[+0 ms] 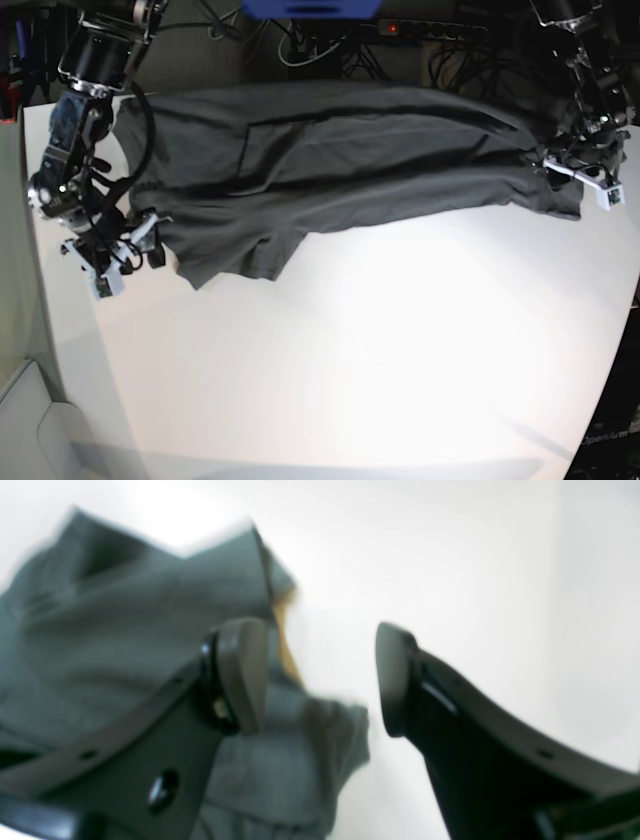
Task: Layout the t-shirt on the table in an organized manner, then fold the t-shirt properly
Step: 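Regrasp the shirt corner with the right gripper and pull it outward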
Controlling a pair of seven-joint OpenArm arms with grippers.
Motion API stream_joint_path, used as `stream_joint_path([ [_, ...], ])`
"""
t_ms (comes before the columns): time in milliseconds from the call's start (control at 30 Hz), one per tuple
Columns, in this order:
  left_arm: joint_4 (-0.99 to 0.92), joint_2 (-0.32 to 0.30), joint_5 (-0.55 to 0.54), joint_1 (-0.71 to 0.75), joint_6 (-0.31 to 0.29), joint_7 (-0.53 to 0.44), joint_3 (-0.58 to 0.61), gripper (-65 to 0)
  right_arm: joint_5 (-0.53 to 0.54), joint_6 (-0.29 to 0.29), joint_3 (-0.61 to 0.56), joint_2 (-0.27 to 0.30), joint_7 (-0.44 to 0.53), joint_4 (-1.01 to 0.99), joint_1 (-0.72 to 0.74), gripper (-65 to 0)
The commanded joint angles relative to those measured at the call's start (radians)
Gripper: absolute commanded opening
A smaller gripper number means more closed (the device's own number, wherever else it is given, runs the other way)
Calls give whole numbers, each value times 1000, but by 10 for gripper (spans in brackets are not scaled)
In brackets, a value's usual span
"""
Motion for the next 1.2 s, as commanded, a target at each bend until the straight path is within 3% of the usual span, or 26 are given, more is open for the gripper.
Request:
stream_joint_path([
  [0, 8, -13, 9, -3, 8, 13, -5, -222, 13, 5, -20, 5, 12, 10, 36, -298],
  [133, 10, -13, 9, -3, 8, 13, -5, -222, 12, 5, -88, -13, -17, -67, 105, -298],
  [367, 10, -13, 9, -3, 8, 13, -5, -222, 12, 5, -88, -12, -6, -294, 200, -298],
  [600, 10, 13, 16, -4, 8, 13, -7, -222, 12, 5, -89, -10, 63, -406, 225, -309],
  [700, 10, 13, 10, -6, 10, 13, -5, -222, 13, 5, -91, -13, 86, -401, 219, -400],
  [833, 10, 13, 9, -6, 10, 13, -5, -222, 13, 5, -91, -13, 86, -398, 222, -646],
  [1000, 10, 13, 9, -6, 10, 13, -5, -222, 18, 5, -85, -13, 78, -300, 190, -650],
  [1167, 8, 13, 12, -6, 10, 8, -5, -222, 18, 5, -83, -32, 20, -47, 85, -650],
])
